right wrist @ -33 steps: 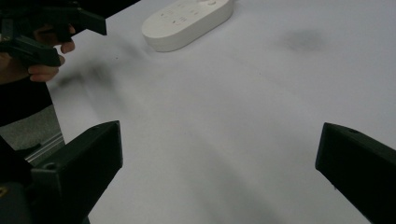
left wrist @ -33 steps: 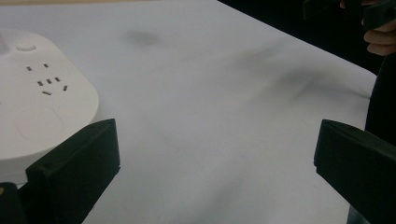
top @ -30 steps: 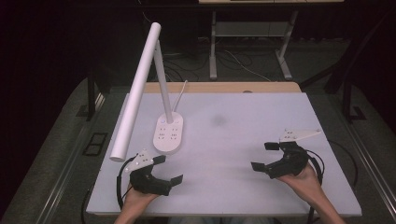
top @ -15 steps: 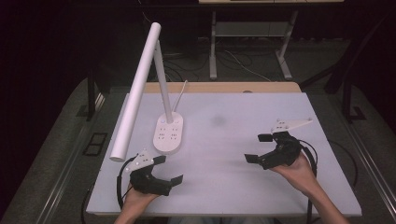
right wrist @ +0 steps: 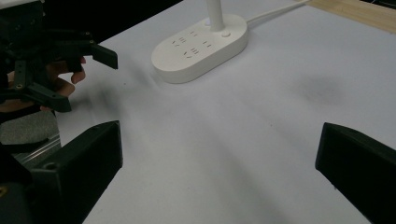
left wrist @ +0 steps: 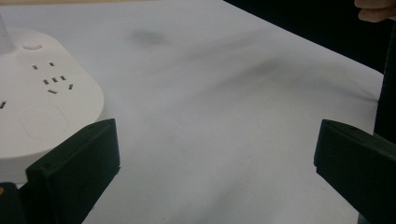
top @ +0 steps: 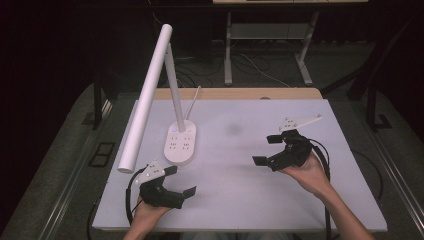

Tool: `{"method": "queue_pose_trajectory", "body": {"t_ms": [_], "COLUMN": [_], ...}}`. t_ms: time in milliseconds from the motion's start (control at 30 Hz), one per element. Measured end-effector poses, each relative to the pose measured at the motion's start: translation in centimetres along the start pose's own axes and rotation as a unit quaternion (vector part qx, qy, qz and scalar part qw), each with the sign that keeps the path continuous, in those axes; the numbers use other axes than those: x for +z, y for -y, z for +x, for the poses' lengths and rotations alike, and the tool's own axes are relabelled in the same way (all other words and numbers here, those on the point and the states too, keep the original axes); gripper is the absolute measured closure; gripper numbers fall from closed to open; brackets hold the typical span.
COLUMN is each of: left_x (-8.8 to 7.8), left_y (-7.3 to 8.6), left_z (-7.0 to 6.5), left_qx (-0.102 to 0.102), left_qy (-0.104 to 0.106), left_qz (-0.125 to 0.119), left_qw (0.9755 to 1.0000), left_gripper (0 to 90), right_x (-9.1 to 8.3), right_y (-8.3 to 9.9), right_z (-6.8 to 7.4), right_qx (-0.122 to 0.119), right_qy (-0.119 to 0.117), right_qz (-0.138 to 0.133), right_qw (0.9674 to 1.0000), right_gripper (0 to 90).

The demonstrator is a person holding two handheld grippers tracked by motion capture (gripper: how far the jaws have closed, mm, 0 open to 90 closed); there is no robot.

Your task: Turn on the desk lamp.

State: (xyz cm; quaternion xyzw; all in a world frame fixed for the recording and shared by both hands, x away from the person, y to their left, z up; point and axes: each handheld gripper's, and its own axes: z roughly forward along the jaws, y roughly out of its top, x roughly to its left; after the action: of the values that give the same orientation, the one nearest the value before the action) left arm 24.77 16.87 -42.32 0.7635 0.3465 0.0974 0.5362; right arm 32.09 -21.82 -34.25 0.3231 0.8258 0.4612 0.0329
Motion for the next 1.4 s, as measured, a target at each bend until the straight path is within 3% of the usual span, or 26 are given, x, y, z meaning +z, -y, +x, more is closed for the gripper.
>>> {"method": "queue_pose_trajectory", "body": {"t_ms": [633,1400], "left_x": [0.2,0.1], "left_y": [0.0,-0.1], "left_z": [0.1,0.2], "left_qx": [0.006,0.004], "left_qy": [-0.002,-0.001], "left_qz": [0.003,0.003], "left_qw": [1.0,1.0], "left_gripper": [0.0,0.0], "right_x": [3.0,6.6], "right_y": [-4.5,-7.6], "right_z": [0.0,-1.5], "right_qx": [-0.024,-0.01], "right_qy": [-0.008,-0.017], "right_qz": [0.008,0.011], "right_qw": [0.9996,0.9997], "right_gripper": [0.4,0.4]}}
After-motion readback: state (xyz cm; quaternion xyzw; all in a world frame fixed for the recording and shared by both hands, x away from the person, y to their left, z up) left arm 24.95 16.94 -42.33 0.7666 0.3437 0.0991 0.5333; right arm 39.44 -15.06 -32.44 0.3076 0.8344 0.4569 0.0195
